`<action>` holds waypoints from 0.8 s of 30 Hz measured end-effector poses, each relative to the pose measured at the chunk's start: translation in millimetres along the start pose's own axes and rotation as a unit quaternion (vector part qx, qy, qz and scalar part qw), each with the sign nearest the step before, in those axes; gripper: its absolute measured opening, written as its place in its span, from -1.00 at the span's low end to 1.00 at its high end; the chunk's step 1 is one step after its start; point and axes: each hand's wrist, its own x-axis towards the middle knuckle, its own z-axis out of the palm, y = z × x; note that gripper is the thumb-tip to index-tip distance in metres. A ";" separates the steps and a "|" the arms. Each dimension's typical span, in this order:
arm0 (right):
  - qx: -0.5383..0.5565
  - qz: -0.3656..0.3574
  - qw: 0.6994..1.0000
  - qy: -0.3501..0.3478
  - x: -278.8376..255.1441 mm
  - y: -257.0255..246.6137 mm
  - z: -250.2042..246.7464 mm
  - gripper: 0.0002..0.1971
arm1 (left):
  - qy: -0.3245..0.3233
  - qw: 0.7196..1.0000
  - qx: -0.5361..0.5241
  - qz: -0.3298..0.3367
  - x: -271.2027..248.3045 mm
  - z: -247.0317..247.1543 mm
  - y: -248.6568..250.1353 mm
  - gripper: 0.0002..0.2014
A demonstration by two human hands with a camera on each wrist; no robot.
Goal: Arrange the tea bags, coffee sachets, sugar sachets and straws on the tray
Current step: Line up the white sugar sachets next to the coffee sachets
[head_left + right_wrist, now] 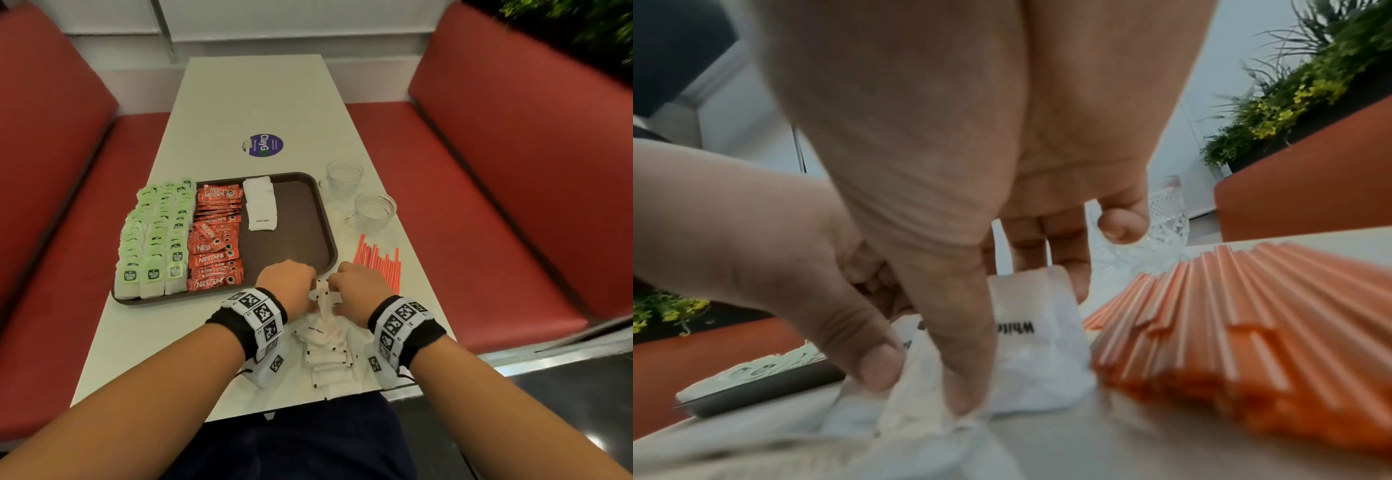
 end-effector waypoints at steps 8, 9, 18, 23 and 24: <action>0.050 -0.003 0.998 0.027 8.3 -3.0 -10.2 -0.90 | 0.034 0.991 -0.117 -0.058 -7.2 -14.7 -24.5 -0.90; 0.065 -0.006 0.997 0.030 8.5 -2.7 -11.7 -0.88 | 0.053 0.988 -0.133 -0.054 -8.5 -17.4 -27.9 -0.92; 0.258 -0.039 0.960 0.099 16.2 -13.1 -32.1 -0.83 | 0.102 0.984 -0.141 0.032 -12.7 -42.3 -47.9 -0.70; 0.250 -0.091 0.954 0.140 28.9 -21.8 -37.5 -0.90 | 0.159 0.968 -0.191 0.045 -16.6 -44.7 -54.1 -0.87; 0.245 -0.095 0.954 0.141 31.8 -22.7 -37.7 -0.91 | 0.177 0.961 -0.208 0.044 -16.8 -43.9 -56.2 -0.82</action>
